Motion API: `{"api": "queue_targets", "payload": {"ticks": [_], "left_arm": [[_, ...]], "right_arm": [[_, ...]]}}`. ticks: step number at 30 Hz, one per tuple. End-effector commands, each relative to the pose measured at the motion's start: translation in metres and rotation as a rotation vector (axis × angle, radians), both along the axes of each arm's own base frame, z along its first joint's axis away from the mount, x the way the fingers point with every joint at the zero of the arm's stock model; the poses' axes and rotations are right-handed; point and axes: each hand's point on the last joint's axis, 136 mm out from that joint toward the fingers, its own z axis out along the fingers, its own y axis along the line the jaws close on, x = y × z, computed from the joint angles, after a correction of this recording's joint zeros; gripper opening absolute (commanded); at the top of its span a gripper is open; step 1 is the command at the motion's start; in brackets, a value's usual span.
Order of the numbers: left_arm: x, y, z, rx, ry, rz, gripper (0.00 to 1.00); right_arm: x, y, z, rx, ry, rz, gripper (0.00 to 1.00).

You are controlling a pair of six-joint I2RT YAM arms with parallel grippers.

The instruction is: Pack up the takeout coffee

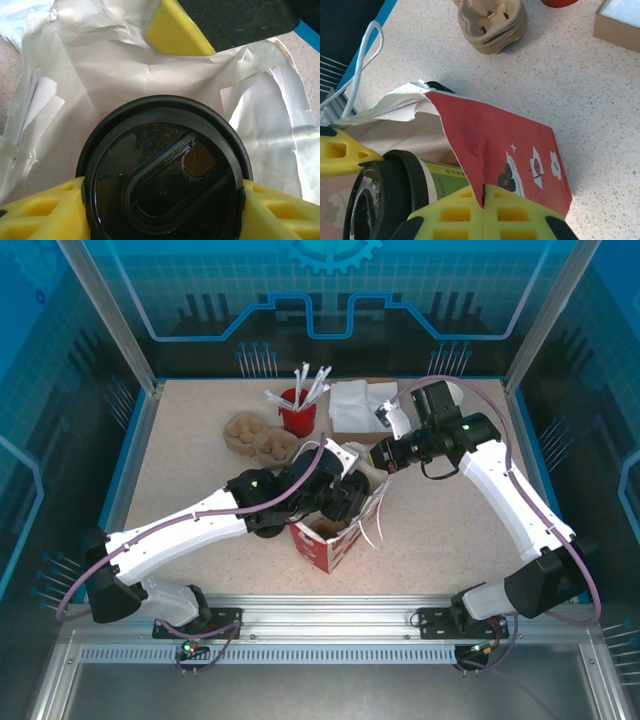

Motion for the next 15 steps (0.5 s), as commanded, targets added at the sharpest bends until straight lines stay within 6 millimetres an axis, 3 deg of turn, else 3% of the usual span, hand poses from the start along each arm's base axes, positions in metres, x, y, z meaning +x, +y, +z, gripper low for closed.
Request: {"api": "queue_targets", "payload": {"ticks": [1, 15], "left_arm": [[-0.001, 0.006, 0.002, 0.034, -0.046, 0.016, 0.62], [0.006, 0.005, -0.014, 0.129, -0.126, 0.072, 0.61]], "right_arm": [[-0.006, 0.010, 0.024, 0.040, -0.056, 0.068, 0.00], [-0.022, 0.014, 0.034, 0.064, -0.077, 0.139, 0.00]]}}
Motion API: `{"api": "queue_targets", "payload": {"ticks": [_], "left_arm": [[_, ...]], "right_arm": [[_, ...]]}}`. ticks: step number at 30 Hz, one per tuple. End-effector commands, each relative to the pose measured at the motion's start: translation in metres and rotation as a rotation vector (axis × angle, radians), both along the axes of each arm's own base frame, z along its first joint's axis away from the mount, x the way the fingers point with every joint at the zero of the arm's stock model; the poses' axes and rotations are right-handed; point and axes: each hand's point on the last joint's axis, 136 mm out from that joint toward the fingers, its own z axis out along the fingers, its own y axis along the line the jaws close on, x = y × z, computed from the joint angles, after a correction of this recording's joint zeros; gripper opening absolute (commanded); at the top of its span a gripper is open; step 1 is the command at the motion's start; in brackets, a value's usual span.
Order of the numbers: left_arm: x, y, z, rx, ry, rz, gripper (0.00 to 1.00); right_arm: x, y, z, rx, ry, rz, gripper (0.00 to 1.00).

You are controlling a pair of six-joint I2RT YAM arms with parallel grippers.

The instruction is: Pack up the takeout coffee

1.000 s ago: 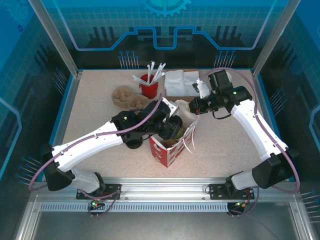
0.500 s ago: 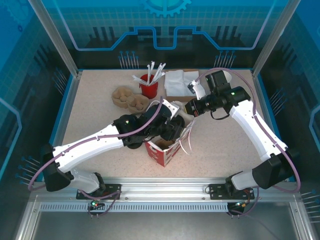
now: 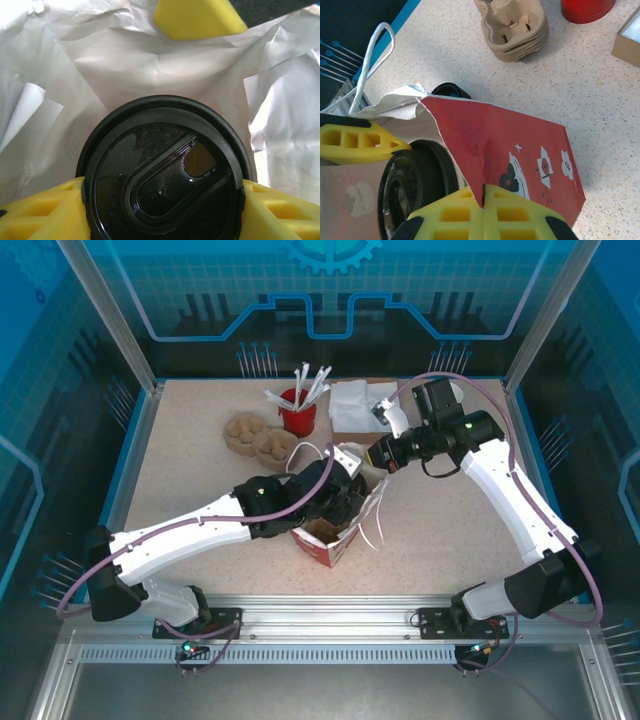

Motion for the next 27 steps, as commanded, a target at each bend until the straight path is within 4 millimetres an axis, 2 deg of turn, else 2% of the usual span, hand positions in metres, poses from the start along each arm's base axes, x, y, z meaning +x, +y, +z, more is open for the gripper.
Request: {"api": "queue_targets", "payload": {"ticks": [1, 13, 27], "left_arm": [[0.005, -0.001, -0.008, 0.043, -0.051, 0.022, 0.61], [0.005, -0.019, -0.025, 0.079, -0.066, 0.028, 0.61], [0.017, -0.016, -0.038, 0.142, -0.111, 0.078, 0.62]], "right_arm": [[-0.016, 0.006, 0.020, 0.034, -0.039, 0.061, 0.00], [-0.024, 0.005, 0.032, 0.046, -0.066, 0.093, 0.00], [-0.033, 0.005, 0.035, 0.071, -0.067, 0.107, 0.00]]}}
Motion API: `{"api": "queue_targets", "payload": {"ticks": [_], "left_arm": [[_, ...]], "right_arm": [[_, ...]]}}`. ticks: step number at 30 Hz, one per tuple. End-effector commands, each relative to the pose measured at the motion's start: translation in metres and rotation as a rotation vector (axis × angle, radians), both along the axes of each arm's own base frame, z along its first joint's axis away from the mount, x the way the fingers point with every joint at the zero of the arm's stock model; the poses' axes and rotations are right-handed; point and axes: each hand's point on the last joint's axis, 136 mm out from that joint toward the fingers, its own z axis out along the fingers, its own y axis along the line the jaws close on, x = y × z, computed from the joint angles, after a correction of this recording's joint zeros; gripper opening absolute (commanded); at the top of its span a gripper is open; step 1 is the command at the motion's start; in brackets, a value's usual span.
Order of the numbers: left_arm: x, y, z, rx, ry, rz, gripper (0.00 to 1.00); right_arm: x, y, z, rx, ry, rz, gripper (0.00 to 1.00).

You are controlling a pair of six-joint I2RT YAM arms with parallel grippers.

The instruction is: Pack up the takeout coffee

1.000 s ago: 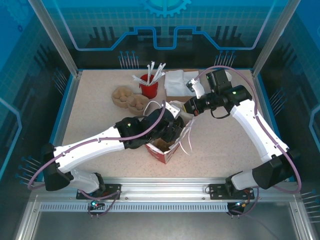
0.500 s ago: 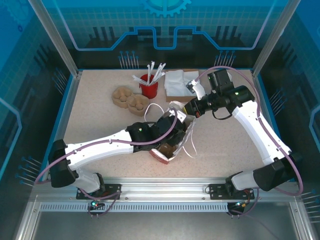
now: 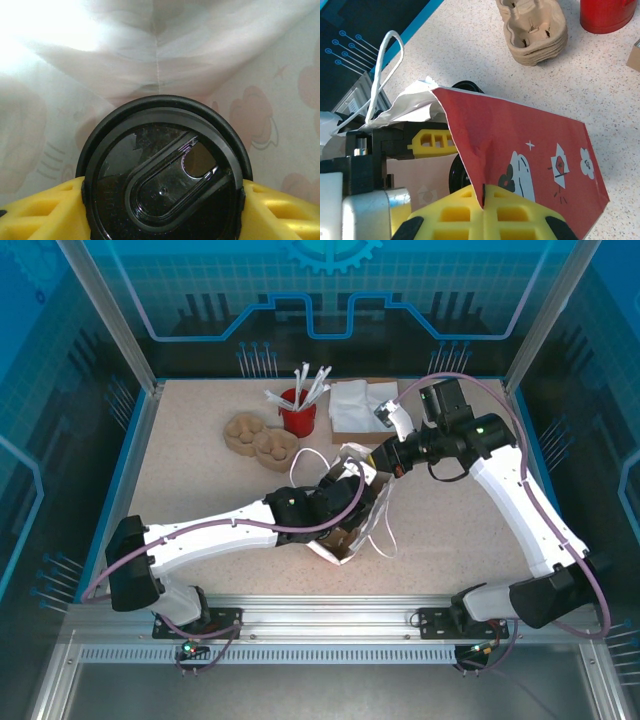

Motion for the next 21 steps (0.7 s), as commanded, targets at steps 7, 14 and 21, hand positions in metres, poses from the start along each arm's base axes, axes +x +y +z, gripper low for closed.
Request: {"api": "queue_targets", "payload": {"ticks": [7, 14, 21], "left_arm": [[0.009, -0.001, -0.012, 0.038, -0.018, 0.041, 0.62], [0.013, 0.003, -0.008, 0.038, -0.057, 0.053, 0.62], [0.016, -0.001, -0.009, 0.063, -0.071, 0.043, 0.61]], "right_arm": [[-0.016, 0.008, 0.012, 0.056, -0.008, 0.053, 0.00], [-0.017, 0.009, 0.009, 0.061, 0.001, 0.053, 0.00], [-0.019, 0.008, 0.010, 0.062, 0.002, 0.058, 0.00]]}}
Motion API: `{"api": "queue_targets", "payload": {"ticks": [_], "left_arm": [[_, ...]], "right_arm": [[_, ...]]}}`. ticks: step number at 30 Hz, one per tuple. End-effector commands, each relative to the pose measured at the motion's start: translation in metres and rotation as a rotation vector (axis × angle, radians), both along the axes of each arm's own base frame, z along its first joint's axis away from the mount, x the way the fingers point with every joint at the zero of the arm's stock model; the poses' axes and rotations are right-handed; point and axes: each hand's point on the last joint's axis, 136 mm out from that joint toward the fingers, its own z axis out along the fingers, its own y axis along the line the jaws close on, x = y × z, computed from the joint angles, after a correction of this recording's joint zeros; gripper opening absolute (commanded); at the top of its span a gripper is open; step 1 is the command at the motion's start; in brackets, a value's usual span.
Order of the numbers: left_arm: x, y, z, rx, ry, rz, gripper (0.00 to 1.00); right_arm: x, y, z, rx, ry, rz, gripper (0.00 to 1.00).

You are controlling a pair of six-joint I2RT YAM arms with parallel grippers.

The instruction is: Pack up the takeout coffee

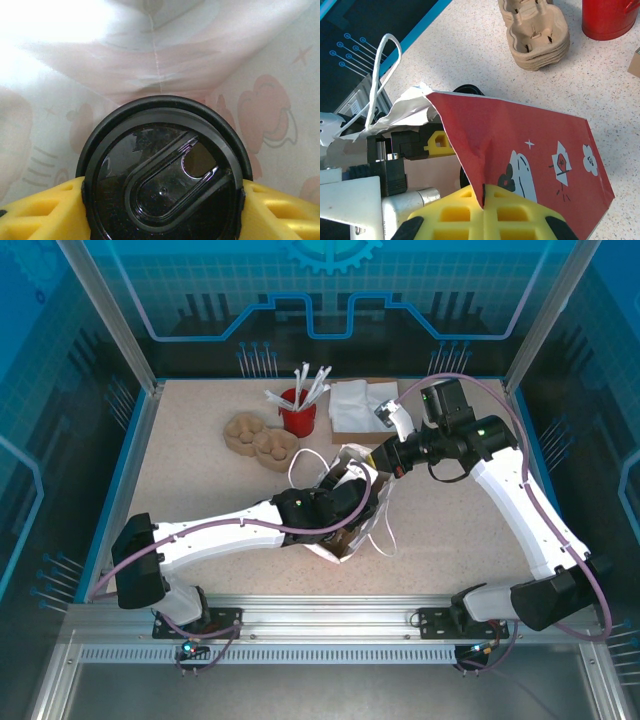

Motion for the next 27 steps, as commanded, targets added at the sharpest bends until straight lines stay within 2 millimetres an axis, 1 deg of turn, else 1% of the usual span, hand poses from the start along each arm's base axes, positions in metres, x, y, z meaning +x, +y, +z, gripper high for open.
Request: {"api": "queue_targets", "payload": {"ticks": [1, 18, 27], "left_arm": [[0.009, -0.003, 0.001, 0.013, -0.043, 0.016, 0.61], [0.010, -0.008, -0.010, 0.004, -0.041, 0.010, 0.61], [0.007, -0.004, -0.017, -0.016, -0.040, 0.016, 0.62]], "right_arm": [[-0.019, 0.007, 0.008, 0.048, 0.019, 0.056, 0.00], [-0.023, 0.010, 0.015, 0.084, 0.017, 0.065, 0.00], [-0.021, 0.011, 0.021, 0.096, 0.009, 0.053, 0.00]]}}
